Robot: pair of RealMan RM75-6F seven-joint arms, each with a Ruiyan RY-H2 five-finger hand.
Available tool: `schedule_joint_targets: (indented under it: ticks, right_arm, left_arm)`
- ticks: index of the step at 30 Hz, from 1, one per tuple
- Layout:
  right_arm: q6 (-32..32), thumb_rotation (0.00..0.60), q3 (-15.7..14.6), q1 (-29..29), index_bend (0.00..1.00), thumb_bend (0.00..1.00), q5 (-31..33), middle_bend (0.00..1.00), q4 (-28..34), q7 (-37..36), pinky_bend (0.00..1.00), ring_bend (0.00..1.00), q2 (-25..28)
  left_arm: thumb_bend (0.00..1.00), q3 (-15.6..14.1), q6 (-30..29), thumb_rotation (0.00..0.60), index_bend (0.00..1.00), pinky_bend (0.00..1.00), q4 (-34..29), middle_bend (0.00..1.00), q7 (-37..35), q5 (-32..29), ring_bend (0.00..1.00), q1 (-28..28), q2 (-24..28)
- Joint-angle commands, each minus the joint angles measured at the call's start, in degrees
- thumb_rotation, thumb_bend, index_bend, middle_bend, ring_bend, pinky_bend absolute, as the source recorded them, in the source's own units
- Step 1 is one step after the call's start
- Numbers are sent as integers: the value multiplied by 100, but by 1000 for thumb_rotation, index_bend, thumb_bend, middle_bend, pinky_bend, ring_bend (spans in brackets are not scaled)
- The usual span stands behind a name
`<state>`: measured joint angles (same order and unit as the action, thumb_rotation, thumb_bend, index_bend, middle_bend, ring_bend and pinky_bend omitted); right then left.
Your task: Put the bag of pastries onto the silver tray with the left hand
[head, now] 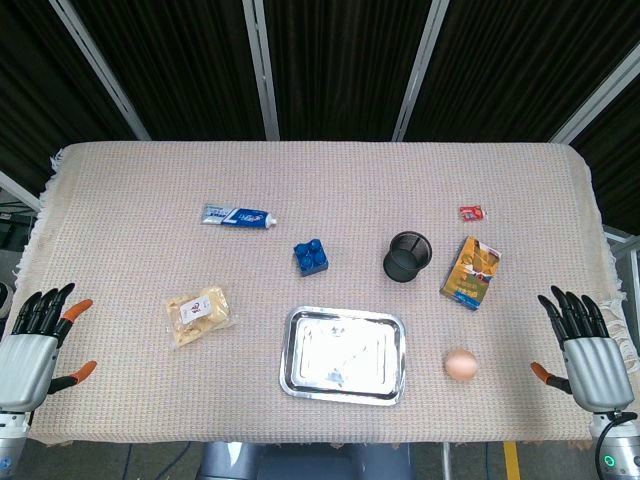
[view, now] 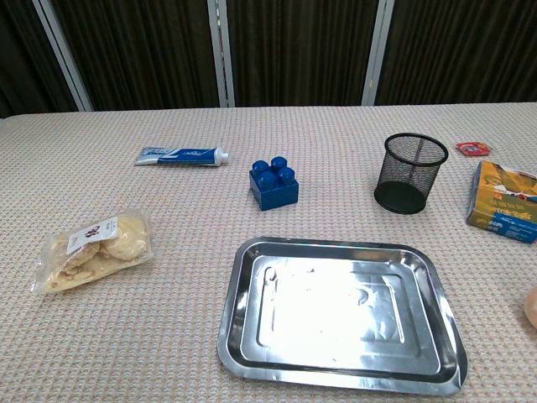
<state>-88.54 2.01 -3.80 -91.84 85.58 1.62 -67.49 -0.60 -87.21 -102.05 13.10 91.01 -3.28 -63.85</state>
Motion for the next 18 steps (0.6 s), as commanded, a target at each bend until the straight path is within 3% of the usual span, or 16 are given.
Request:
schedule_joint_targets:
  ticks: [1, 18]
  right_arm:
    - [3, 600, 0, -2, 69, 0, 0, 0, 0, 6, 20, 0, -3]
    - [-29, 600, -3, 7, 69, 0, -11, 0, 2, -9, 20, 0, -6]
  left_arm:
    - [46, -3, 6, 598, 188, 0, 3, 0, -3, 1, 0, -1, -1]
    - [46, -10, 28, 599, 199, 0, 28, 0, -22, 13, 0, -2, 7]
